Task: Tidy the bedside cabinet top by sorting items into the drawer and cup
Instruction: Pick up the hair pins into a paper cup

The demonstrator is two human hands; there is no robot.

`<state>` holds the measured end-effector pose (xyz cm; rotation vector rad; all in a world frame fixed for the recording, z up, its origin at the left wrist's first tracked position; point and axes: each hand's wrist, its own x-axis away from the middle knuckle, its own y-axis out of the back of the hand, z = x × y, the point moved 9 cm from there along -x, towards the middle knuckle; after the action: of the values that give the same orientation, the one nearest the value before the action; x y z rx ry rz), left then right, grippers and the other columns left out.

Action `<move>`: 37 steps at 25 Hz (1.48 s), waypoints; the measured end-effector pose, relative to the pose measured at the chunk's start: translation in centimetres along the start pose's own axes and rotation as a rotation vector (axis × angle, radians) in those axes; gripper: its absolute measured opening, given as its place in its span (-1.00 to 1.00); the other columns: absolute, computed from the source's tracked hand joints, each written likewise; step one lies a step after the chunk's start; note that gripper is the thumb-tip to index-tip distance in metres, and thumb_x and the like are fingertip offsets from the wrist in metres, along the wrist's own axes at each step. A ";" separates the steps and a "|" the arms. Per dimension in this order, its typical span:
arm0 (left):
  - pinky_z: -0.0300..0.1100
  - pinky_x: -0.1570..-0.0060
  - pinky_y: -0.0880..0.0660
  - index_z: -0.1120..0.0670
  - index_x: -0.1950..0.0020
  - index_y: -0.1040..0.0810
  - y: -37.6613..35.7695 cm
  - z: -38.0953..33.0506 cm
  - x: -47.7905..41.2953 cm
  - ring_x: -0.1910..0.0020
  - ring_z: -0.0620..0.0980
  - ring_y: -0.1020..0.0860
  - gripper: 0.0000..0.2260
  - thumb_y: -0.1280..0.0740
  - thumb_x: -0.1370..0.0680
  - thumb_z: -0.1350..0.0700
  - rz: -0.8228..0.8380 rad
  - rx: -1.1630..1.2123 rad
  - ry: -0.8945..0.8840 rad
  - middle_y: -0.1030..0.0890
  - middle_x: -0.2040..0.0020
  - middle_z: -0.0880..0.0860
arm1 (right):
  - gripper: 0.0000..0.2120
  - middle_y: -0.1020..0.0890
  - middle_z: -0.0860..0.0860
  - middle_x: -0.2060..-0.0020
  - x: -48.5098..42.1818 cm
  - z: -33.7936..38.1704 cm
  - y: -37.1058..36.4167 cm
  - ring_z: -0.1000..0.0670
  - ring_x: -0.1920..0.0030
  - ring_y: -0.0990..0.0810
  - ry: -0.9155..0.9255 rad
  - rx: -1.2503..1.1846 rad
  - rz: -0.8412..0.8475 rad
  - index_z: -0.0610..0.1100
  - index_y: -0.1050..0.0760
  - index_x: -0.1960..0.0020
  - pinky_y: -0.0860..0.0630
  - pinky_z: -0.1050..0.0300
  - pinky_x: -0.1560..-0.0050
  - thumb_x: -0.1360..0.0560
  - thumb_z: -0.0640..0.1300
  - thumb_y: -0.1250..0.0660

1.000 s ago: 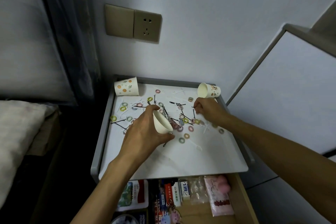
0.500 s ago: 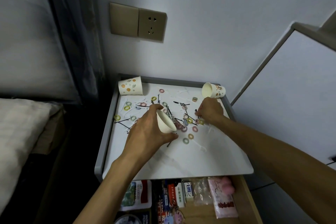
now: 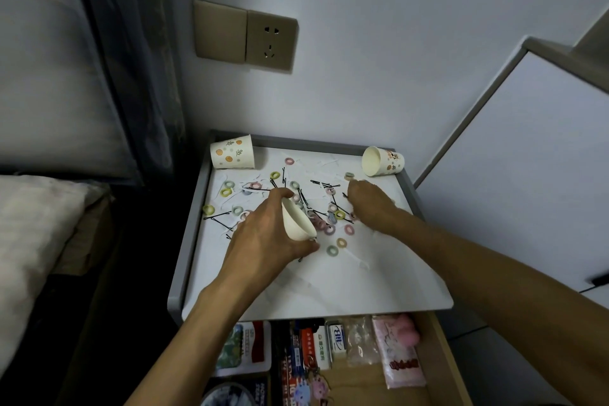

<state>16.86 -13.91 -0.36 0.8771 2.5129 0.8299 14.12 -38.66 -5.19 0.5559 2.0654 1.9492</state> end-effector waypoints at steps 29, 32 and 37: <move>-0.20 0.16 -0.35 -0.22 -0.28 -0.27 1.6 1.3 -0.8 0.03 -0.08 -0.47 -0.27 -0.53 -0.21 -0.25 -0.058 0.064 0.035 -0.47 0.00 -0.22 | -0.94 -0.68 -0.17 0.12 -5.4 0.4 1.3 -0.13 0.08 -0.62 -0.003 -0.344 -0.082 -0.28 -0.63 0.14 -0.51 0.08 0.02 -0.47 -0.34 -0.38; -0.18 0.14 -0.37 -0.21 -0.28 -0.26 1.5 1.3 -0.8 0.00 -0.05 -0.49 -0.27 -0.53 -0.22 -0.25 -0.048 0.062 0.044 -0.47 0.00 -0.21 | -0.89 -0.61 -0.21 0.06 -5.1 0.6 0.3 -0.18 0.03 -0.59 0.029 -0.143 -0.048 -0.30 -0.56 0.04 -0.49 -0.01 0.01 -0.53 -0.34 -0.25; -0.18 0.14 -0.38 -0.21 -0.29 -0.26 1.3 1.0 -0.7 -0.01 -0.04 -0.50 -0.26 -0.54 -0.22 -0.23 -0.039 0.068 0.042 -0.48 -0.01 -0.21 | -0.89 -0.60 -0.20 0.05 -5.1 1.0 1.3 -0.19 0.04 -0.57 0.081 -0.106 -0.058 -0.25 -0.47 -0.03 -0.51 -0.10 0.02 -0.55 -0.34 -0.20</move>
<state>18.47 -13.10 -0.26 0.8379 2.6003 0.7623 19.29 -39.92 -4.43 0.3971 1.9869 2.0646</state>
